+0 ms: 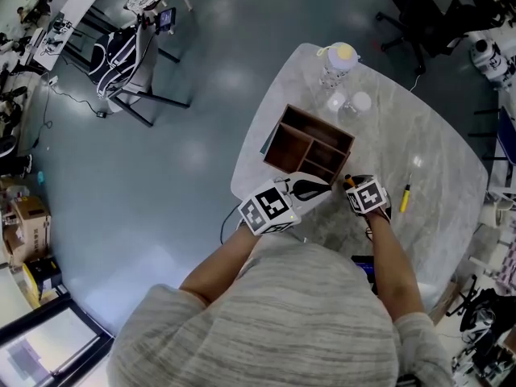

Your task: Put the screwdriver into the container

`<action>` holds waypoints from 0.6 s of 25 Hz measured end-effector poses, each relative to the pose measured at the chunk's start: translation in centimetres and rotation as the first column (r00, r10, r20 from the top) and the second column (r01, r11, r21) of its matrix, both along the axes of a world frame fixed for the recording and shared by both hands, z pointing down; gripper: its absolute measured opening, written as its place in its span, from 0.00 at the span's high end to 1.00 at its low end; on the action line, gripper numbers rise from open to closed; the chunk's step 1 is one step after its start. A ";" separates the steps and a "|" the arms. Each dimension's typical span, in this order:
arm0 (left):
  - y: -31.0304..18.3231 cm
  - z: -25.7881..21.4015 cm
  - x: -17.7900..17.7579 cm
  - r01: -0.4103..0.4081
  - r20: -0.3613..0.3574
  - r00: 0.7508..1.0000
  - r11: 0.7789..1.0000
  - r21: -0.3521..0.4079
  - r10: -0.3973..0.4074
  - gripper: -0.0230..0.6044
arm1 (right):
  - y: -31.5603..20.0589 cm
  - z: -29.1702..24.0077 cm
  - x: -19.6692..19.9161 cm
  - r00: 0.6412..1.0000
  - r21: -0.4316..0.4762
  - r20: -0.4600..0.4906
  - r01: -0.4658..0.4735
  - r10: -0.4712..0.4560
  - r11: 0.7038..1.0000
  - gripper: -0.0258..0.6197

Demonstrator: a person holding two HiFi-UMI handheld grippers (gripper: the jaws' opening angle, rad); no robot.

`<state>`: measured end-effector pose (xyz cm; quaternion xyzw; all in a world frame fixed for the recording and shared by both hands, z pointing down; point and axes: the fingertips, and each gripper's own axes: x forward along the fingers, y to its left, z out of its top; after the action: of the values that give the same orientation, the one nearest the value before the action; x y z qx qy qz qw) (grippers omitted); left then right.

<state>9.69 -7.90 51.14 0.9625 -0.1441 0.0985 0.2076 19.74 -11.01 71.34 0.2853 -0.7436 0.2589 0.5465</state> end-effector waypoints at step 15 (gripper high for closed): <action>-0.1 -0.6 0.4 -0.045 0.012 0.999 0.999 0.024 0.045 0.94 | -2.2 -7.6 -1.6 0.993 0.169 0.116 -0.028 0.009 0.985 0.79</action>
<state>10.10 -8.05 50.55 0.9674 -0.1247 0.1068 0.1926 18.11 -13.19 63.74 0.3224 -0.7905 0.2155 0.4740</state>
